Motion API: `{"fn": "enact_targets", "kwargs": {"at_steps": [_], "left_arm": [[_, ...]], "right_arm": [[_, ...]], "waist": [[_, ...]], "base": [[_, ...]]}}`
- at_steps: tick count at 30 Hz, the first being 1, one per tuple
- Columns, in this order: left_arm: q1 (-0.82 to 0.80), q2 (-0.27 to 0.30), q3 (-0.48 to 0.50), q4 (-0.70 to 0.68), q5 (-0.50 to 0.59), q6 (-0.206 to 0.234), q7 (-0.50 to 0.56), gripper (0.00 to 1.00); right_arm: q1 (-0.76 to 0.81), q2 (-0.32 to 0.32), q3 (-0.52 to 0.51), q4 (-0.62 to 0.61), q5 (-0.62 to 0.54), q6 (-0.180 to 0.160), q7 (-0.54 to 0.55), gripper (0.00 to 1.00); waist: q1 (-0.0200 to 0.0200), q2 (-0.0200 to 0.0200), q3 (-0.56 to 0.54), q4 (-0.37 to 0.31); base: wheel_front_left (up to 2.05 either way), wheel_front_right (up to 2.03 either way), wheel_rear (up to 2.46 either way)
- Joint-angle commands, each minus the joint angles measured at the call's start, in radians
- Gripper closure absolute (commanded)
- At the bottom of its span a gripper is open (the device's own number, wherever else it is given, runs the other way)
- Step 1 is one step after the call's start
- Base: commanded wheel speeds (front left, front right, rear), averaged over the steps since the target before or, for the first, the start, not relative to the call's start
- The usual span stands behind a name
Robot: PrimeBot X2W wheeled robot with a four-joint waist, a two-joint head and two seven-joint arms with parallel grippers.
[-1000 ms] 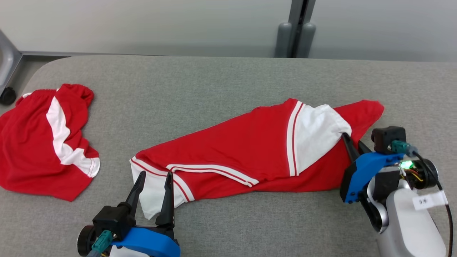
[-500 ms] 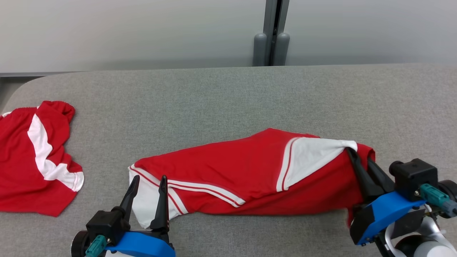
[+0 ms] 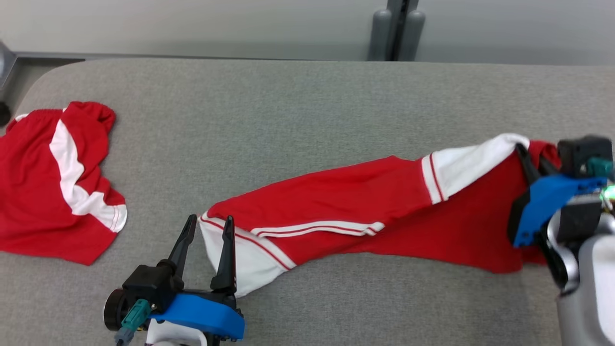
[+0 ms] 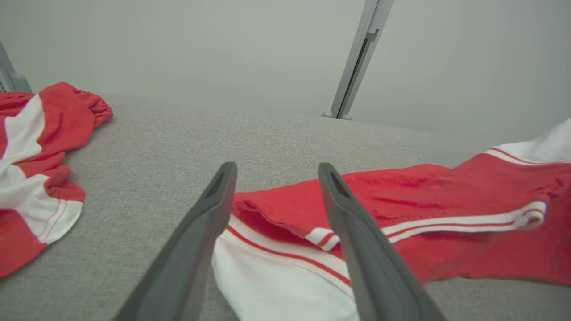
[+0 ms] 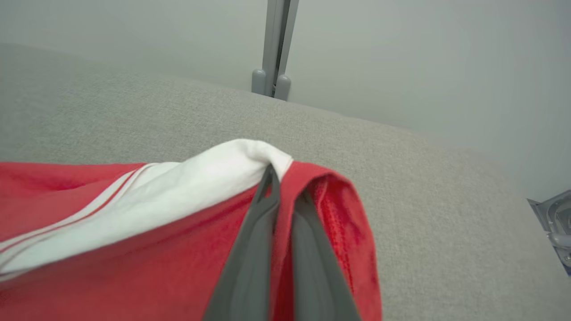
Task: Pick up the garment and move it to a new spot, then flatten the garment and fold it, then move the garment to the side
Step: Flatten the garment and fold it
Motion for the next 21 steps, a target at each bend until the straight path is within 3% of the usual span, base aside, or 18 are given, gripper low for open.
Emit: {"fn": "enact_targets", "kwargs": {"at_steps": [1, 10, 11, 12, 13, 21], "left_arm": [[-0.025, -0.003, -0.004, 0.007, 0.000, -0.005, -0.009, 0.00], [-0.085, -0.015, -0.019, 0.049, -0.001, -0.027, -0.030, 0.00], [-0.092, -0.017, -0.021, 0.054, 0.000, -0.029, -0.033, 0.00], [-0.099, -0.019, -0.023, 0.060, 0.000, -0.029, -0.036, 0.00], [-0.104, -0.020, -0.024, 0.065, 0.000, -0.030, -0.037, 0.00], [-0.144, -0.019, -0.016, 0.113, -0.014, -0.039, -0.048, 0.00]], "right_arm": [[-0.078, -0.020, 0.007, 0.080, -0.010, 0.000, -0.013, 1.00], [-0.390, -0.078, 0.067, 0.460, -0.055, 0.000, -0.097, 1.00], [-0.416, -0.075, 0.066, 0.492, -0.064, 0.000, -0.119, 0.90], [-0.435, -0.069, 0.067, 0.526, -0.073, 0.000, -0.142, 0.50], [-0.449, -0.063, 0.067, 0.557, -0.082, 0.000, -0.162, 0.00], [-0.503, -0.025, 0.073, 0.709, -0.097, 0.000, -0.335, 0.00]], "waist": [[0.0000, 0.0000, 0.027, 0.027], [0.0000, 0.0000, 0.086, 0.084], [0.0000, 0.0000, 0.090, 0.087], [0.0000, 0.0000, 0.092, 0.089], [0.0000, 0.0000, 0.093, 0.090], [0.0000, 0.0000, 0.074, 0.055]], "base": [[0.00, 0.00, 0.00], [0.00, 0.00, 0.00], [0.00, 0.00, 0.00], [0.00, 0.00, 0.00], [0.00, 0.00, 0.00], [0.00, 0.00, 0.00]]}}
